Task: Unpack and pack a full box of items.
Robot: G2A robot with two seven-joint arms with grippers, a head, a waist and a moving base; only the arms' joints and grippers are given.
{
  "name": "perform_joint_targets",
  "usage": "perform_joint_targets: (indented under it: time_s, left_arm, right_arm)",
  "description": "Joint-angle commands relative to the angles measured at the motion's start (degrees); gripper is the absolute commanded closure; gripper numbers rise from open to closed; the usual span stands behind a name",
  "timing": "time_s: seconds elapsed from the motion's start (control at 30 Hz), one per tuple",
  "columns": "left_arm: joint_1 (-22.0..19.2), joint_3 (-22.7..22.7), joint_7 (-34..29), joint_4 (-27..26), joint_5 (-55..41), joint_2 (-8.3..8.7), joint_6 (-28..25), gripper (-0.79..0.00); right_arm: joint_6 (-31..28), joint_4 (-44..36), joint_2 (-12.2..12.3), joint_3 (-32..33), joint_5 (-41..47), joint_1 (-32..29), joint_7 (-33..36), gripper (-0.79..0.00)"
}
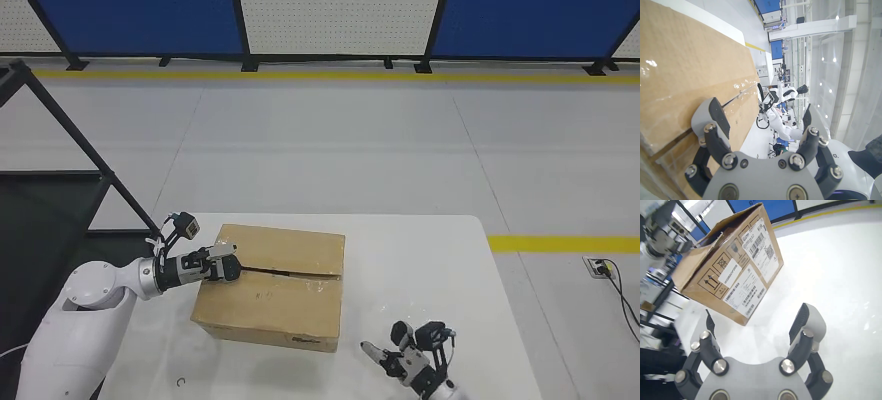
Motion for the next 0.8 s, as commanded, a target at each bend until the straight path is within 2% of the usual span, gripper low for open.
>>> perform_joint_targets:
  time_s: [0.0, 0.13, 0.17, 0.53, 0.63, 0.77]
  left_arm:
    - [0.0, 0.0, 0.0, 0.0, 0.0, 0.0, 0.0, -0.785]
    - [0.0, 0.0, 0.0, 0.0, 0.0, 0.0, 0.0, -0.785]
    - [0.0, 0.0, 0.0, 0.0, 0.0, 0.0, 0.0, -0.785]
    - [0.0, 0.0, 0.0, 0.0, 0.0, 0.0, 0.0, -0.785]
    - [0.0, 0.0, 0.0, 0.0, 0.0, 0.0, 0.0, -0.785]
    - [0.0, 0.0, 0.0, 0.0, 0.0, 0.0, 0.0, -0.785]
  right_arm:
    - [-5.5, 3.7, -0.3, 0.2, 13.6, 0.6, -0.4, -0.785]
    - [-13.0, 9.6, -0.9, -1.6, 29.9, 2.5, 1.7, -0.785]
    - [-12.8, 10.8, -1.0, -1.9, 31.7, 3.6, 3.4, -0.785]
    - [-12.6, 10.6, -1.0, -2.0, 31.8, 3.6, 3.4, -0.785]
    - [-9.7, 10.1, -1.6, -4.8, 39.5, 4.5, 7.6, -0.785]
    - [-7.8, 14.6, -2.4, -7.6, 48.7, 8.1, 12.5, -0.785]
